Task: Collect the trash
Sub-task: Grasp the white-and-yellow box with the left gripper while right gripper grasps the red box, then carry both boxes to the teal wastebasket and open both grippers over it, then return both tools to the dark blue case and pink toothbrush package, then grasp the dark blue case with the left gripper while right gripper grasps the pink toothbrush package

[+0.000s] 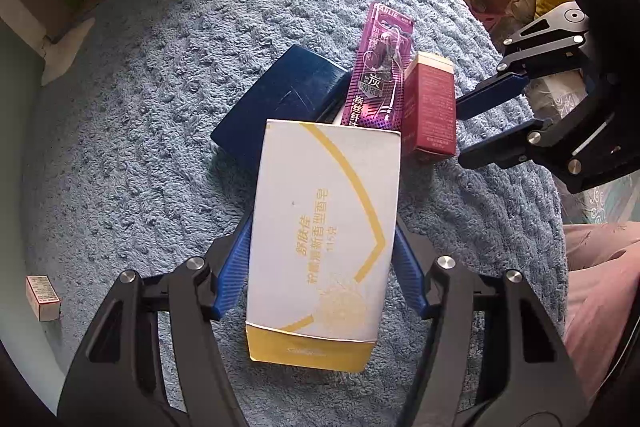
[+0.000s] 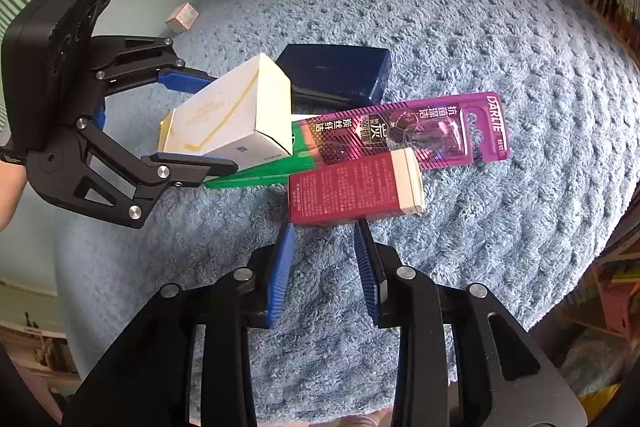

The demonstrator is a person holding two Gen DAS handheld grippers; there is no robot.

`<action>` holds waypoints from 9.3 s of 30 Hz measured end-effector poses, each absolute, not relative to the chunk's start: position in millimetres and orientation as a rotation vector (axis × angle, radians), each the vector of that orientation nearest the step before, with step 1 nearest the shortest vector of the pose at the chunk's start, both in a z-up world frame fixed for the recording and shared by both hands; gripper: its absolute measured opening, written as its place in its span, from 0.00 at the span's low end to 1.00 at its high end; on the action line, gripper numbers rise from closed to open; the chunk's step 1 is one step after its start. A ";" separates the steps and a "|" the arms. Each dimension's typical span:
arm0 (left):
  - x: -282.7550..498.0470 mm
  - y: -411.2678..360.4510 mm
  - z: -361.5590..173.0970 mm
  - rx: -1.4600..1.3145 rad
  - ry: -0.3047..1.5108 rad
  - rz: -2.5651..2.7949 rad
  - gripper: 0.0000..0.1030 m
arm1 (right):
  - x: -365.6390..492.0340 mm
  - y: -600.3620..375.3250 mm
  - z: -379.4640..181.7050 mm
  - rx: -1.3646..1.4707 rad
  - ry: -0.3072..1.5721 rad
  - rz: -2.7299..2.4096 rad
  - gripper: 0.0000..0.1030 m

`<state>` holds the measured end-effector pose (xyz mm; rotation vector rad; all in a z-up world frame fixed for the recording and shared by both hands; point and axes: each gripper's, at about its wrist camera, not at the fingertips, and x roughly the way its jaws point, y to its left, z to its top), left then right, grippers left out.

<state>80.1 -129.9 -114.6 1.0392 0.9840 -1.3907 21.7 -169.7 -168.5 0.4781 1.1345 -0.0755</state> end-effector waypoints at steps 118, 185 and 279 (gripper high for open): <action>-194.6 -282.2 -81.4 1.050 1.029 -1.362 0.57 | -341.8 -347.5 -157.5 0.651 1.064 -0.491 0.69; -147.1 -241.7 -103.3 0.831 1.188 -1.143 0.84 | -296.2 -370.5 -196.8 0.810 1.049 -0.307 0.86; 156.1 -200.5 -147.4 0.921 1.047 -1.461 0.50 | 121.9 -248.8 -184.5 0.686 1.247 -0.539 0.74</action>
